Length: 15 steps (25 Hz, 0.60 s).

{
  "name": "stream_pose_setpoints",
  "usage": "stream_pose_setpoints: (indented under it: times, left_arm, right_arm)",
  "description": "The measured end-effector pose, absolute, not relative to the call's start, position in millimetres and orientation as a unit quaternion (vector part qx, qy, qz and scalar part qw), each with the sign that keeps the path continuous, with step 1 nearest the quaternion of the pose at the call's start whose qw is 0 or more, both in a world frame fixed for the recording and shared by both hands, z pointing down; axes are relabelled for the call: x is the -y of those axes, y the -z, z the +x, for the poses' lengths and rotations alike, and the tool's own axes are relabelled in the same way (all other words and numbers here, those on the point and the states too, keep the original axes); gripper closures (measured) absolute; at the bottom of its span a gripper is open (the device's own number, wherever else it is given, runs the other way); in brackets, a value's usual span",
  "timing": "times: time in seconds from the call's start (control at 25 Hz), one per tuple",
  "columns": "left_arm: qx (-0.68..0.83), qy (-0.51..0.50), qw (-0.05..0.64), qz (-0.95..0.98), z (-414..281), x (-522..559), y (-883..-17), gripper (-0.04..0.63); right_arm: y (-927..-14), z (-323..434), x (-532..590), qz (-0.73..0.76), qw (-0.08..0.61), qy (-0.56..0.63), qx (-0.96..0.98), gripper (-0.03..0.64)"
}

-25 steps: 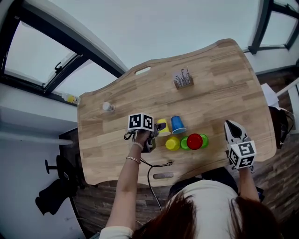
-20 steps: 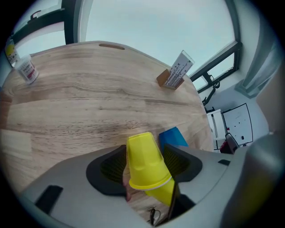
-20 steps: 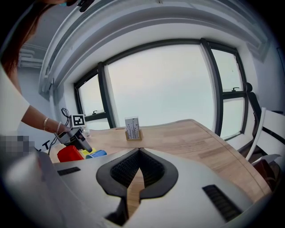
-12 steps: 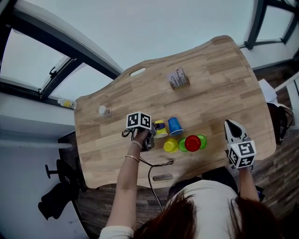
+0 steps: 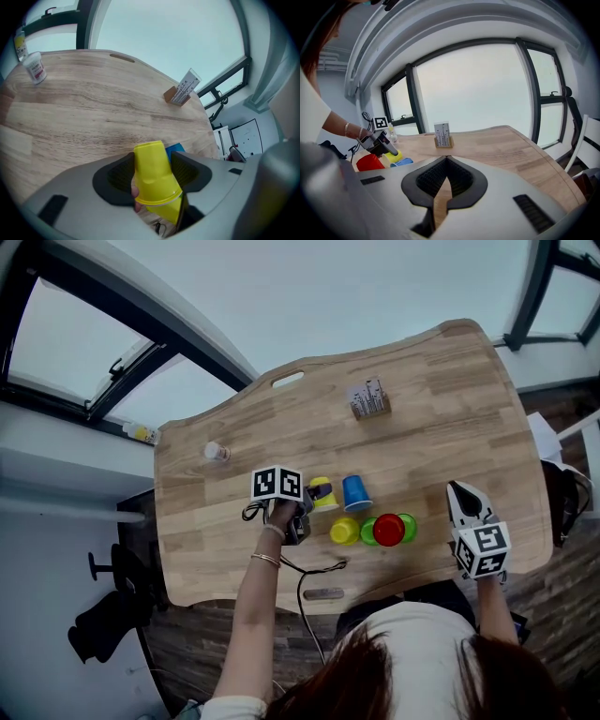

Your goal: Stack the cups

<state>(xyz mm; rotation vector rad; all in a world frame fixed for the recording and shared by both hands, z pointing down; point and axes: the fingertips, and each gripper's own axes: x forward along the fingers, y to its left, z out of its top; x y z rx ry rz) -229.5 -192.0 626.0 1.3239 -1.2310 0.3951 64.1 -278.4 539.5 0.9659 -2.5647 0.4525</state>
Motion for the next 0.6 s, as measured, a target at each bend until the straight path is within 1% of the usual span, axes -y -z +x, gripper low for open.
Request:
stream_pose_setpoints:
  times: [0.28, 0.6]
  left_arm:
    - [0.575, -0.119, 0.568, 0.577, -236, 188, -602, 0.336]
    - [0.642, -0.065, 0.510, 0.570, -241, 180, -578, 0.337]
  right_arm:
    - [-533, 41, 288, 0.295, 0.178, -0.147, 0.927, 0.589]
    - [-533, 30, 295, 0.261, 0.174, -0.142, 0.939, 0.589]
